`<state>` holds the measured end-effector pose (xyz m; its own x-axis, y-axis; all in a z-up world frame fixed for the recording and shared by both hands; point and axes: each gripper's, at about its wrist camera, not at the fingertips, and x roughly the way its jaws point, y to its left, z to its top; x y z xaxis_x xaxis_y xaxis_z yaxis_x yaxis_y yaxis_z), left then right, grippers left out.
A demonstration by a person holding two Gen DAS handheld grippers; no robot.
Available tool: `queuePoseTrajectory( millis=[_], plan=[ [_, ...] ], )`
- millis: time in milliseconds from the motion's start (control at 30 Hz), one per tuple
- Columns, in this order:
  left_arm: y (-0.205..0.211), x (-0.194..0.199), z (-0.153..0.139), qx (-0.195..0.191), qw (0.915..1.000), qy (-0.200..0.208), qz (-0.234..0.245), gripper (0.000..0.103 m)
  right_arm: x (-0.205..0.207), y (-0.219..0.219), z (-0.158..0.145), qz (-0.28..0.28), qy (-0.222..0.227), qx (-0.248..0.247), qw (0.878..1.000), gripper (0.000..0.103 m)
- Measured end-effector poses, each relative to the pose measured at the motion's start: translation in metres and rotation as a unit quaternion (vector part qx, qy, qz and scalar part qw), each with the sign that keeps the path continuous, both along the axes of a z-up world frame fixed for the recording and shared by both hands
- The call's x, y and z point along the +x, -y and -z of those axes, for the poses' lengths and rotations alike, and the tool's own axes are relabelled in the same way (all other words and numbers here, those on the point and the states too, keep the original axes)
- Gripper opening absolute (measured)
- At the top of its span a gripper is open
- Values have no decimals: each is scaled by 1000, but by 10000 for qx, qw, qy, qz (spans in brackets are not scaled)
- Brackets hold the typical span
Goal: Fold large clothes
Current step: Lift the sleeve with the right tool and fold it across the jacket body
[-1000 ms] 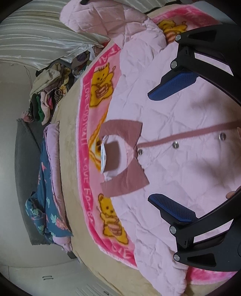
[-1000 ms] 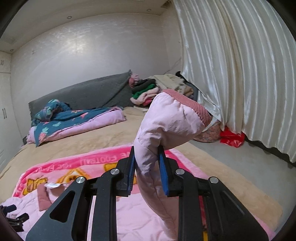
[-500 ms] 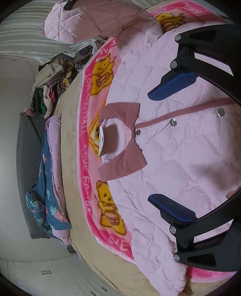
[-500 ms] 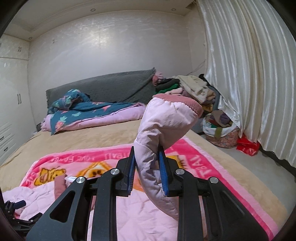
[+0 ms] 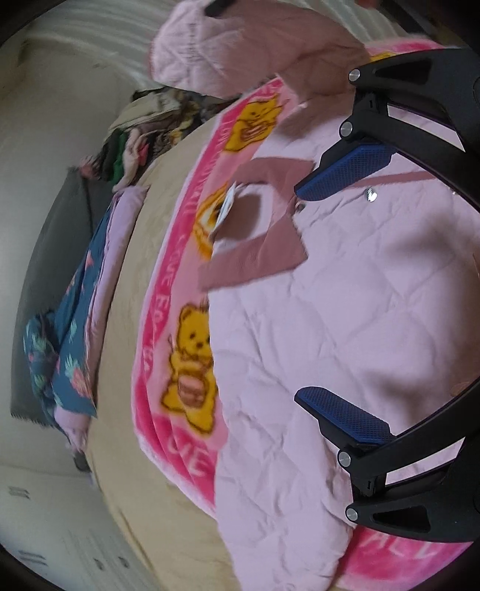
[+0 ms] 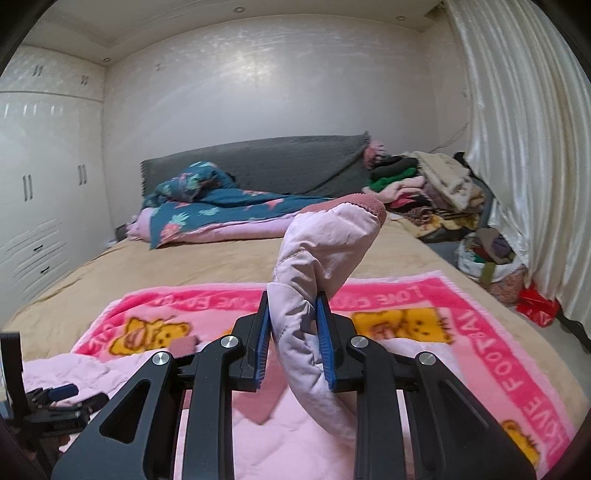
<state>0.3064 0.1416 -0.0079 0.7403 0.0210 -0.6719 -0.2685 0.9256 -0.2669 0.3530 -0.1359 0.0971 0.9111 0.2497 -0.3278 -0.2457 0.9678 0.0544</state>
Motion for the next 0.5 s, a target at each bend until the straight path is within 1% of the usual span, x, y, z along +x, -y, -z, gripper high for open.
queuePoseTrajectory(
  millis=[67, 233, 333, 400, 500],
  plan=[
    [-15, -3, 2, -211, 9997, 26, -108, 95, -1, -18, 8, -148, -16, -60, 9999, 22],
    [-38, -8, 5, -732, 9970, 120, -197, 95, -1, -66, 30, -552, -192, -115, 9982, 22],
    [-53, -13, 7, -1171, 9927, 198, -211, 95, -6, -95, 47, -830, -343, -215, 9957, 22],
    [-62, -18, 7, -1481, 9882, 304, -235, 95, -9, -114, 59, -984, -437, -314, 9937, 22],
    [-72, -22, 7, -1768, 9828, 444, -280, 95, -13, -139, 81, -1223, -681, -465, 9891, 23]
  ],
)
